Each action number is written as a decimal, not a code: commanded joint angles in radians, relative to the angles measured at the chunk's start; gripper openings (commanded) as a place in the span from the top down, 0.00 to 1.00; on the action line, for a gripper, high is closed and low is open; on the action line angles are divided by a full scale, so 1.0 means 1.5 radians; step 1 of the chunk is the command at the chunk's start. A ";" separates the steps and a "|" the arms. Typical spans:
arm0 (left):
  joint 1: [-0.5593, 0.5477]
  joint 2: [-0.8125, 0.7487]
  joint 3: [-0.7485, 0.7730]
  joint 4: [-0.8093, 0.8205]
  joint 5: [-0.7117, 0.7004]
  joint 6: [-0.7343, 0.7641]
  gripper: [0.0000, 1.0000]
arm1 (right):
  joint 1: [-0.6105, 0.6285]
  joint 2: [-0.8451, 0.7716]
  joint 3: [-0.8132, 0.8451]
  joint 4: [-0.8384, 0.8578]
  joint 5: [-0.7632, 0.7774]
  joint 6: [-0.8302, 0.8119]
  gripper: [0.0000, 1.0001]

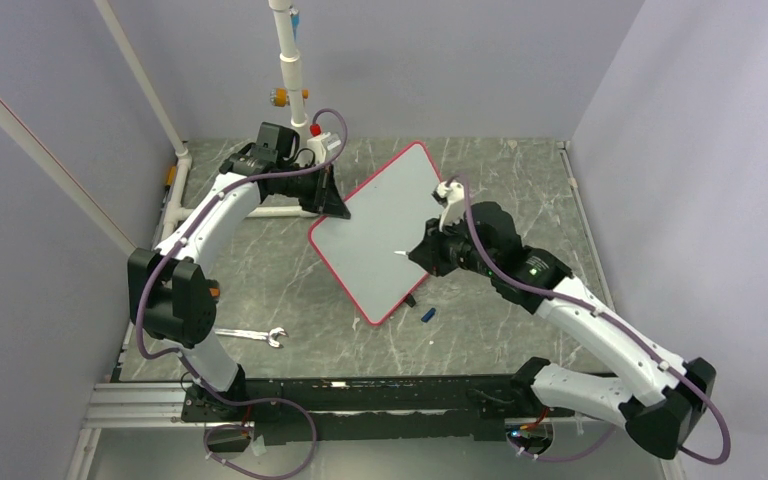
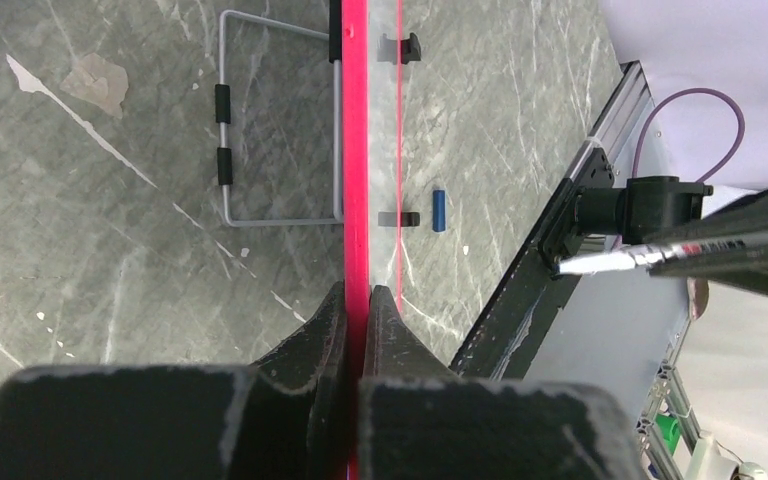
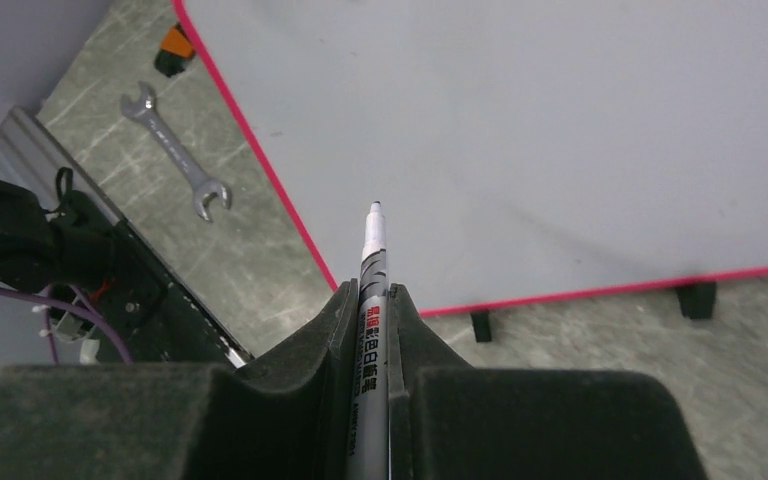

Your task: Write a sentence on the whiteboard

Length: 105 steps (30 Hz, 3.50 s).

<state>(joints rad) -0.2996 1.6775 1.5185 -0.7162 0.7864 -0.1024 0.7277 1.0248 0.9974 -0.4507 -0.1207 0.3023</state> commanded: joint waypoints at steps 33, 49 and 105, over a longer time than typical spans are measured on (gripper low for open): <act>-0.019 -0.015 0.010 0.046 -0.069 -0.008 1.00 | 0.195 0.306 0.252 0.114 0.209 0.017 1.00; -0.019 -0.017 0.007 0.045 -0.073 -0.006 1.00 | 0.198 0.313 0.223 0.108 0.227 0.029 1.00; -0.020 -0.024 -0.001 0.042 -0.077 -0.001 1.00 | 0.216 0.300 0.200 0.102 0.286 0.030 1.00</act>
<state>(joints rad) -0.3180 1.6779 1.5188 -0.6926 0.7353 -0.1539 1.0508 1.4727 1.2743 -0.3275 0.2554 0.3645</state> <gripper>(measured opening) 0.055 0.135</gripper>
